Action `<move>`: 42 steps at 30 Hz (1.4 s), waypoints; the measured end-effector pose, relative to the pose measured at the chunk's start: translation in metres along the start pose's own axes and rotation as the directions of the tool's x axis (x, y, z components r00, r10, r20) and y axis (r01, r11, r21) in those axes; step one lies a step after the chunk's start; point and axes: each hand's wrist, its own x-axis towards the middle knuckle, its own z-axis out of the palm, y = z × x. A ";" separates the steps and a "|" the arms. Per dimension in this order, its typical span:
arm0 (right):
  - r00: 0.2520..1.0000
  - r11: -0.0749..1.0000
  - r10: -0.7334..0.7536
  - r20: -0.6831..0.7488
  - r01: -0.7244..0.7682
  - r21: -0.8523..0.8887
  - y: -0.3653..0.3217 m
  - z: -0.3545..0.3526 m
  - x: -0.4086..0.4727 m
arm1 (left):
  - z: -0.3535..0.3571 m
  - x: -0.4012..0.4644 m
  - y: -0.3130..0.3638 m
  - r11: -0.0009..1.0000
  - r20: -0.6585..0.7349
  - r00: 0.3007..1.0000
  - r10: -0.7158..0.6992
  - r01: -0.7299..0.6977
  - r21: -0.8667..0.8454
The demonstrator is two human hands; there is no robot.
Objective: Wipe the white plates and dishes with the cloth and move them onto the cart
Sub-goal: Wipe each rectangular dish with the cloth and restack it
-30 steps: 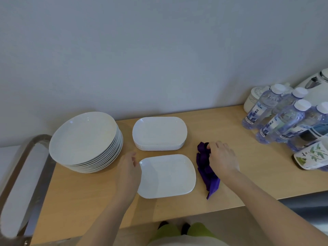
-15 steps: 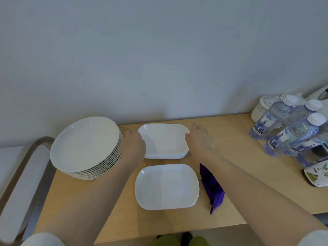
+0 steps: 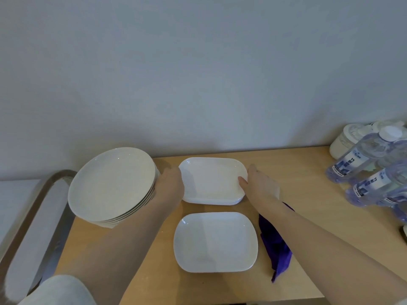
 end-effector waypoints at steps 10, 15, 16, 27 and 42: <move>0.997 0.998 0.052 0.061 -0.054 0.031 -0.006 0.000 0.005 | 0.005 0.002 0.007 0.999 0.001 1.000 -0.024 0.024 0.029; 0.996 0.998 0.062 0.065 -0.064 0.027 -0.006 0.001 0.005 | 0.006 0.000 0.006 1.000 -0.011 1.000 -0.016 0.016 0.021; 0.996 0.998 0.063 0.058 -0.064 0.027 -0.006 0.000 0.006 | 0.005 0.000 0.006 1.000 -0.015 1.000 -0.017 0.017 0.012; 0.997 0.981 0.056 -0.054 -0.045 0.188 0.012 -0.032 -0.012 | -0.017 -0.026 0.016 0.943 -0.064 0.992 -0.105 0.079 -0.323; 0.995 0.967 0.030 -0.093 -0.005 0.256 0.030 -0.011 -0.113 | 0.008 -0.119 -0.021 0.882 -0.028 0.996 -0.079 0.057 -0.468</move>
